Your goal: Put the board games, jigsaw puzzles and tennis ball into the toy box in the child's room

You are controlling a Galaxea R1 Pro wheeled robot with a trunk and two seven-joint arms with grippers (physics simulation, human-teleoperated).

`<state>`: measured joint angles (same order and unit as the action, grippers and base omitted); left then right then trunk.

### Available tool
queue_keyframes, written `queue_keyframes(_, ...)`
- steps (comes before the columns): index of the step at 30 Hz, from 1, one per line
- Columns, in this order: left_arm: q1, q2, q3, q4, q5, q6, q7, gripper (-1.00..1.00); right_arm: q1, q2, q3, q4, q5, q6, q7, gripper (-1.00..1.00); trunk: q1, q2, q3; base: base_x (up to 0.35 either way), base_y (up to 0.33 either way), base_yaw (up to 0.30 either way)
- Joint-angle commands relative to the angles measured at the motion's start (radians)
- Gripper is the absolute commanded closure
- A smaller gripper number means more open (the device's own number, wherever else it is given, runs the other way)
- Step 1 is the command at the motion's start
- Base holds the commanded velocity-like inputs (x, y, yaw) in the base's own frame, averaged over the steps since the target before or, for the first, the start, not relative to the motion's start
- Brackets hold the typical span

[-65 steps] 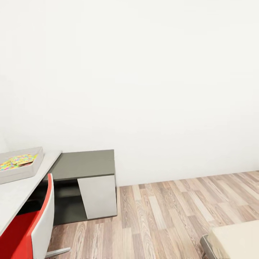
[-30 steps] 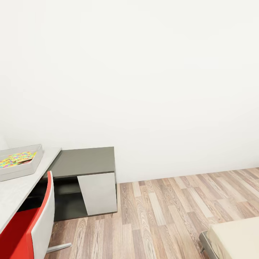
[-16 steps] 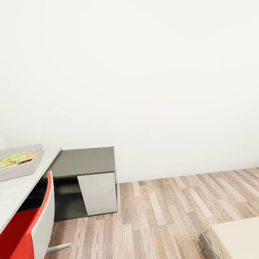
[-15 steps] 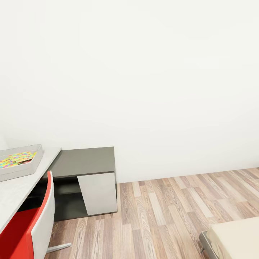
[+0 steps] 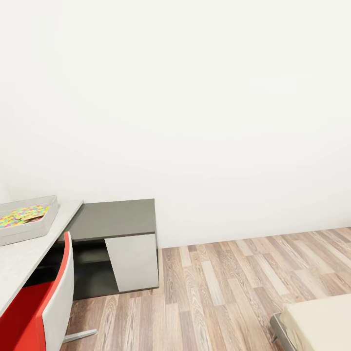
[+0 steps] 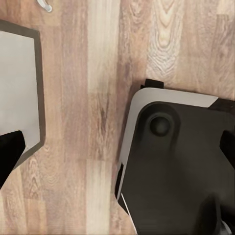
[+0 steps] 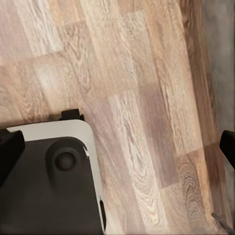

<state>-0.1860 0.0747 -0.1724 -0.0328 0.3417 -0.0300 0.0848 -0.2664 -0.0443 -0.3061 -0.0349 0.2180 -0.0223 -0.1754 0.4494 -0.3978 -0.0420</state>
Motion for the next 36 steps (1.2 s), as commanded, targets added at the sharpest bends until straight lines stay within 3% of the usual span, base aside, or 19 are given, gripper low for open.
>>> queue_keyframes(1,0.001,0.001,-0.009,0.0,0.008,-0.003,0.005,-1.0,0.0,0.0,-0.008,0.001,0.01,-0.002,-0.004,-1.0,0.001,-0.002,-0.002,0.0,0.0,0.0)
queue_keyframes(19,0.014,0.002,-0.01,0.001,0.008,-0.004,0.007,-1.0,0.005,0.004,-0.008,0.001,0.009,-0.001,-0.006,-1.0,0.001,-0.002,-0.002,0.0,0.0,0.0)
queue_keyframes(36,0.025,-0.006,-0.007,-0.002,0.003,-0.022,0.007,-1.0,0.045,0.007,-0.008,0.002,0.007,-0.002,-0.006,-1.0,0.001,-0.002,-0.002,0.0,0.0,0.0)
